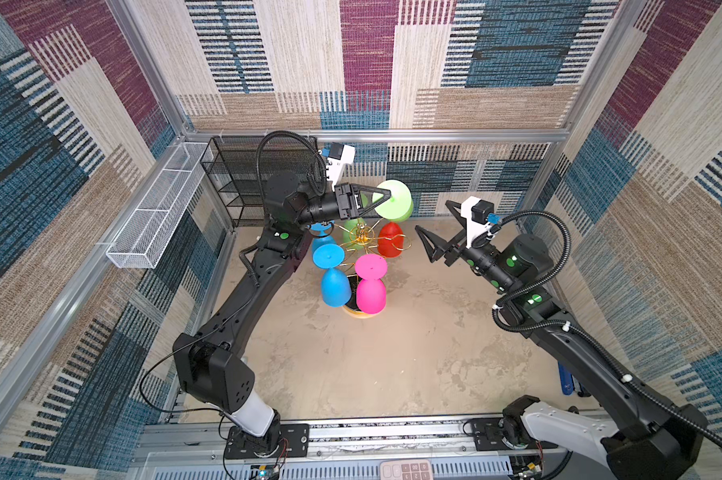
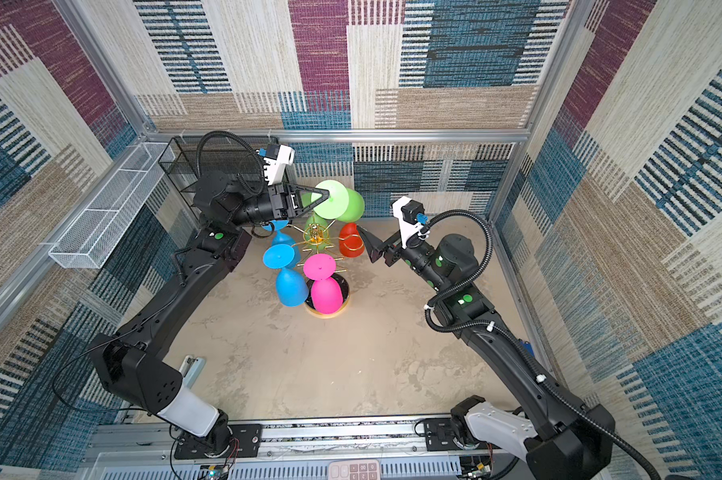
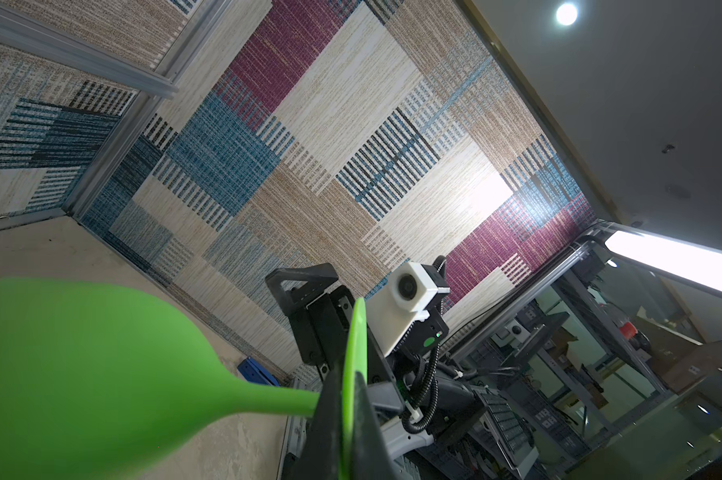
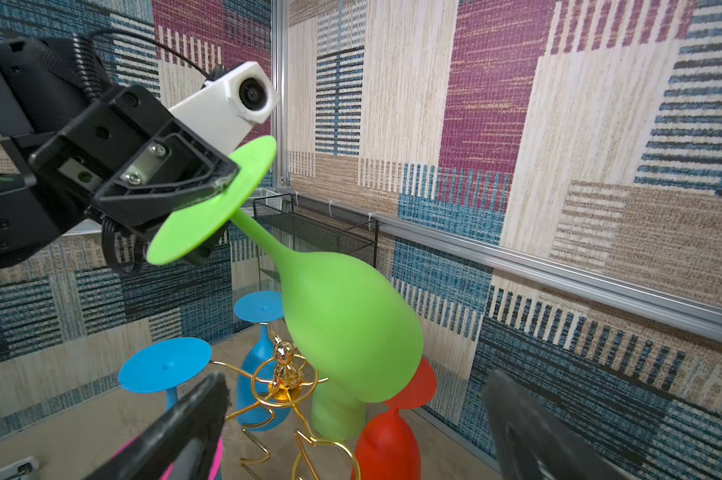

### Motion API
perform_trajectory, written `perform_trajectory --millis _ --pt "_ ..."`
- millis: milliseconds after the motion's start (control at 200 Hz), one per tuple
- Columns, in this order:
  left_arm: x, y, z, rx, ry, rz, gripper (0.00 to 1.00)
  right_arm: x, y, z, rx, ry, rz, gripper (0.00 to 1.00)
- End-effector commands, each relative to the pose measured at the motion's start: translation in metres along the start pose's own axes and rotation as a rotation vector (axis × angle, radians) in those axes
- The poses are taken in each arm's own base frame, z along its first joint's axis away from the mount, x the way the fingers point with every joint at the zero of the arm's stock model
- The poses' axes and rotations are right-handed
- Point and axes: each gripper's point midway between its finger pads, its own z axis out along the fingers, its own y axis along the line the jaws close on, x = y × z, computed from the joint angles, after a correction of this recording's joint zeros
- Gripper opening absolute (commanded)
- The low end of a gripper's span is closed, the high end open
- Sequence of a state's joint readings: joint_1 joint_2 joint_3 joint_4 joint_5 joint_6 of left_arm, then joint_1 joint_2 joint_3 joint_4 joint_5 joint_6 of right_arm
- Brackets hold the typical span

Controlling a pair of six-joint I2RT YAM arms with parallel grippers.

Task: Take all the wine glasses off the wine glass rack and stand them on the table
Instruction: 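Raise the green glass toward the left gripper while the left arm reaches to meet it, then grasp the green glass stem with the left gripper while the right gripper holds the bowl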

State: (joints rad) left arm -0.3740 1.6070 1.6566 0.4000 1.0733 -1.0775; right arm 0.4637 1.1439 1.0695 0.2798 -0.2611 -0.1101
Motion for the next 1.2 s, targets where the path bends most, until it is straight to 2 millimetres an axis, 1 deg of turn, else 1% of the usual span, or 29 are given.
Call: perform_trajectory --millis 0,80,255,336,506,741,866,1042,1197 --pt "-0.006 -0.014 -0.002 0.018 -0.021 0.021 0.0 -0.007 0.001 0.015 -0.022 -0.048 -0.087 0.99" --pt "-0.006 -0.016 -0.002 0.017 -0.021 0.022 0.0 0.001 0.001 0.028 -0.045 -0.035 -0.102 0.99" --pt "-0.006 -0.018 -0.004 0.011 -0.021 0.014 0.0 0.007 0.007 0.052 -0.105 -0.037 -0.122 1.0" --pt "-0.005 -0.017 -0.004 0.009 -0.017 0.006 0.0 0.006 0.008 0.059 -0.115 -0.048 -0.129 0.99" --pt "-0.007 -0.02 -0.006 0.009 -0.019 -0.007 0.0 0.013 0.011 0.074 -0.142 -0.049 -0.136 0.99" --pt "-0.007 -0.022 -0.008 0.007 -0.019 -0.031 0.0 0.01 0.019 0.089 -0.172 -0.068 -0.158 0.99" --pt "-0.008 -0.024 -0.008 0.011 -0.017 -0.043 0.0 0.012 0.019 0.095 -0.172 -0.066 -0.153 0.99" --pt "-0.009 -0.025 -0.011 0.009 -0.024 -0.05 0.0 0.013 0.018 0.097 -0.165 -0.071 -0.138 1.0" --pt "-0.01 -0.026 -0.011 0.011 -0.024 -0.056 0.0 0.013 0.018 0.098 -0.159 -0.069 -0.13 0.98"
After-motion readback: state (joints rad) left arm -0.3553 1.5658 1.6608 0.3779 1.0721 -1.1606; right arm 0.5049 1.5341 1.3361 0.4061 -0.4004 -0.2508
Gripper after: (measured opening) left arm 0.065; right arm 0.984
